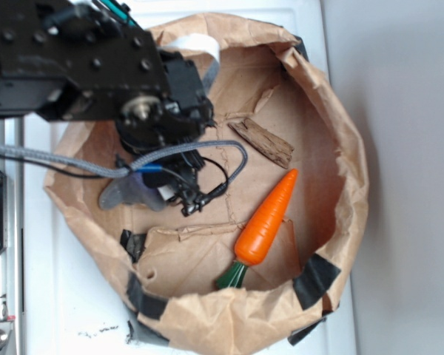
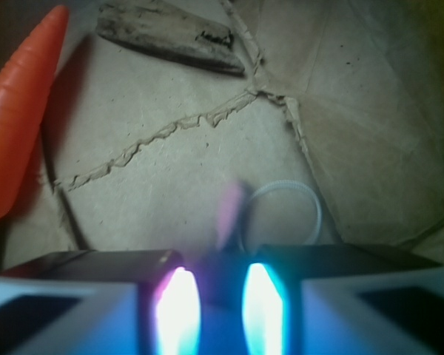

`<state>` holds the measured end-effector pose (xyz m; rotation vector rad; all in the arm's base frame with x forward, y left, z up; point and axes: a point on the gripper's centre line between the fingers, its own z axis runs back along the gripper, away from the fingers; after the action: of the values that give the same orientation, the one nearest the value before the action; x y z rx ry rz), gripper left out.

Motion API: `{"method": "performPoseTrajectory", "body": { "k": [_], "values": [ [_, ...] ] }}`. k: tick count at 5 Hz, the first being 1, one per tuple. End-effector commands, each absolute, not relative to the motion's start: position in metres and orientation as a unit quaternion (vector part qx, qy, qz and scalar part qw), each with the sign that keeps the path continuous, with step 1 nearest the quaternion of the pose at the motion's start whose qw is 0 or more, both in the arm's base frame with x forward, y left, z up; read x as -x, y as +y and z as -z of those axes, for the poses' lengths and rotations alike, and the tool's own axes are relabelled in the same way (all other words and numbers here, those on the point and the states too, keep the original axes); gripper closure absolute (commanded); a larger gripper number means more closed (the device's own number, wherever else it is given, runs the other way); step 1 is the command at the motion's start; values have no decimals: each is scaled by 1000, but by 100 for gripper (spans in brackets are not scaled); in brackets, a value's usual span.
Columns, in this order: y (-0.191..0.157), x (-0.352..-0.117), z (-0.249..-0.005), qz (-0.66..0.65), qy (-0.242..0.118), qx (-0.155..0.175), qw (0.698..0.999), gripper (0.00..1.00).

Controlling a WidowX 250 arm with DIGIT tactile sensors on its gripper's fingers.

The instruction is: Grab the gray animal.

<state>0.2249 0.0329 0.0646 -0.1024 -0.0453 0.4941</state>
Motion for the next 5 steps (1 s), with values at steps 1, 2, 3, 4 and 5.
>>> {"method": "performPoseTrajectory", "body": {
  "k": [1, 2, 3, 4, 5],
  "values": [
    [47, -219, -66, -235, -41, 38, 971, 0],
    [45, -215, -58, -223, -37, 31, 974, 0],
    [40, -216, -42, -211, -8, 8, 977, 0],
    [35, -212, -25, -200, 28, -31, 979, 0],
    [28, -210, -20, -199, 46, -26, 979, 0]
  ]
}}
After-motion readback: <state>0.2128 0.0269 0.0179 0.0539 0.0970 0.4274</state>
